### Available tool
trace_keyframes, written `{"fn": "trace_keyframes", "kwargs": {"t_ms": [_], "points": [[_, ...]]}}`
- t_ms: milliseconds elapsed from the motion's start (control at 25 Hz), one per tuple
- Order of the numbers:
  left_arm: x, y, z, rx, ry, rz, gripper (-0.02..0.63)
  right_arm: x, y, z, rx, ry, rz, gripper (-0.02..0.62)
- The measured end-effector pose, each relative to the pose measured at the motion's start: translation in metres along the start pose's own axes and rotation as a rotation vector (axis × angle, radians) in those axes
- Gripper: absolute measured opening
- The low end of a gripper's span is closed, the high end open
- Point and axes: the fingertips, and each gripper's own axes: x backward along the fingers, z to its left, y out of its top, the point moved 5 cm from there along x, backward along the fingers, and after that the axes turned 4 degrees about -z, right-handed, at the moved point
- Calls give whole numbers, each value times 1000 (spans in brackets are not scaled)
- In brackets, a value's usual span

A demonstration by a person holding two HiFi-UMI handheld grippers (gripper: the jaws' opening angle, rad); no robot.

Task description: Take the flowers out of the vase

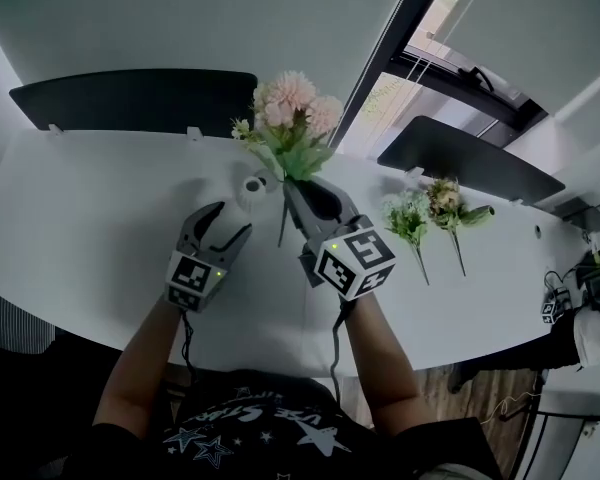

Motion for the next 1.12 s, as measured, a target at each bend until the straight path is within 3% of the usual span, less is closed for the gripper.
{"fn": "trace_keyframes", "kwargs": {"t_ms": [360,600,880,1120], "points": [[66,31,-22,79,17,-90,255,46,-6,36,-25,-67,6,37],[116,66,-22,35,10,-106,255,63,16,73,-45,-106,-6,37],[196,52,-45,49,26,-158,255,98,-5,137,-23,-107,-36,37],[248,53,-54,82,42,-143,253,119,-8,182,-23,-122,-38,37]]}}
